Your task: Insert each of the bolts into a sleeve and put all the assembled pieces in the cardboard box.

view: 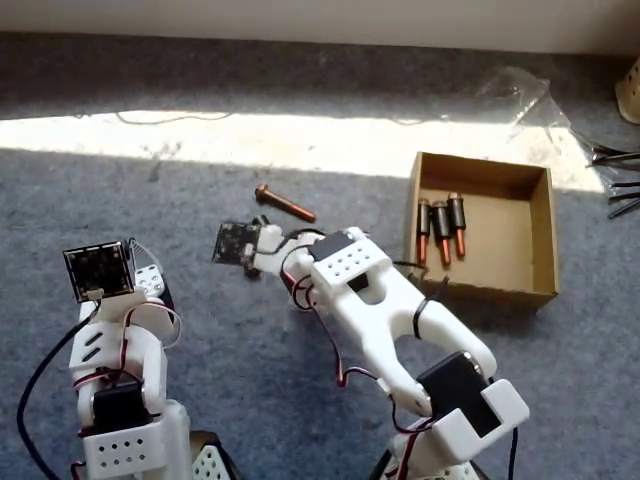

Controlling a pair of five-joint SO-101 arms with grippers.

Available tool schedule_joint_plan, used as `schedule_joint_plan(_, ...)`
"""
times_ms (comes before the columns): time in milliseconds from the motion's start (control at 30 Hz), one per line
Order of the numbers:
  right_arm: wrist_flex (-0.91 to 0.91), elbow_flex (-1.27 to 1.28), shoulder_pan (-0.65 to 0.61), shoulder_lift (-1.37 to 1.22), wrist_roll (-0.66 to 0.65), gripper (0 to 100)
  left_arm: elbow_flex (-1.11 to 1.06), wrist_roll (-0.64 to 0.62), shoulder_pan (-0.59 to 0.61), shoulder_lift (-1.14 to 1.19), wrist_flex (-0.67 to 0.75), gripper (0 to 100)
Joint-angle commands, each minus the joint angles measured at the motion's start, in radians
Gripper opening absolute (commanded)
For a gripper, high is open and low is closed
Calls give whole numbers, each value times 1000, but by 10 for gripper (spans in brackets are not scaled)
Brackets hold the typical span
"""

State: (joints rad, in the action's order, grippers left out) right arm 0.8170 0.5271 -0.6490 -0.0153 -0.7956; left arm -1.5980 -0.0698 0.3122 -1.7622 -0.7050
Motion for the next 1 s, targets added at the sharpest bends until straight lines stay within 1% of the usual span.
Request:
schedule_joint_plan(0, -21, -81, 47, 10, 273, 33, 10, 3, 2, -10, 21, 34)
schedule_joint_plan(100, -21, -114, 99, 10, 459, 33, 10, 3, 2, -10, 21, 34)
schedule_joint_plan(167, -21, -128, 131, 10, 516, 33, 10, 3, 2, -10, 21, 34)
schedule_joint_plan(267, -21, -125, 159, 10, 516, 33, 10, 3, 2, -10, 21, 34)
schedule_joint_plan(500, -2, -125, 147, 16, 511, 33, 10, 3, 2, -10, 21, 34)
schedule_joint_plan(667, 101, -130, 110, 13, 384, 38, 10, 3, 2, -10, 21, 34)
schedule_joint_plan(867, 101, -125, 58, 10, 374, 40, 10, 3, 2, -10, 21, 34)
schedule_joint_plan(967, 101, -125, 36, 10, 373, 98, 8, 3, 2, -10, 21, 34)
